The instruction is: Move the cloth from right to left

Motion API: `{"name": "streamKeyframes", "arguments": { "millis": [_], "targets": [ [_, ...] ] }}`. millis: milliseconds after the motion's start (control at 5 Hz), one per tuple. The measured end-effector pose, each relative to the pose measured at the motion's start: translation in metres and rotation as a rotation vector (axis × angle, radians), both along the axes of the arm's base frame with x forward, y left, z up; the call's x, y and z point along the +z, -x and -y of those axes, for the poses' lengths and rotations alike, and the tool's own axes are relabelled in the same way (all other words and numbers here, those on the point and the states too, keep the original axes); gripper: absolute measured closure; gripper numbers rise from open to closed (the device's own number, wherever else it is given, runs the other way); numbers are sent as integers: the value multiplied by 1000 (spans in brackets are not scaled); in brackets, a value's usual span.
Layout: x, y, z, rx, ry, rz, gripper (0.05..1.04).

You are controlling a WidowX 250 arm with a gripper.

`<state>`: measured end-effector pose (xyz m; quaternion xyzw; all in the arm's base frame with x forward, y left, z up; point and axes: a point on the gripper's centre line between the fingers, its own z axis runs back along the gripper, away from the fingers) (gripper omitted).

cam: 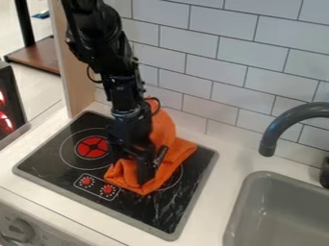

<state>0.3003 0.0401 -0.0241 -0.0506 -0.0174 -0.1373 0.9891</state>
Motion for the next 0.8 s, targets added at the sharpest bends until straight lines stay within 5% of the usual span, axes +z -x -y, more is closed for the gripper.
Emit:
{"name": "streamKeyframes", "arguments": {
  "millis": [800],
  "targets": [
    [-2,-12,-52,134,-92,42,85]
  ]
}}
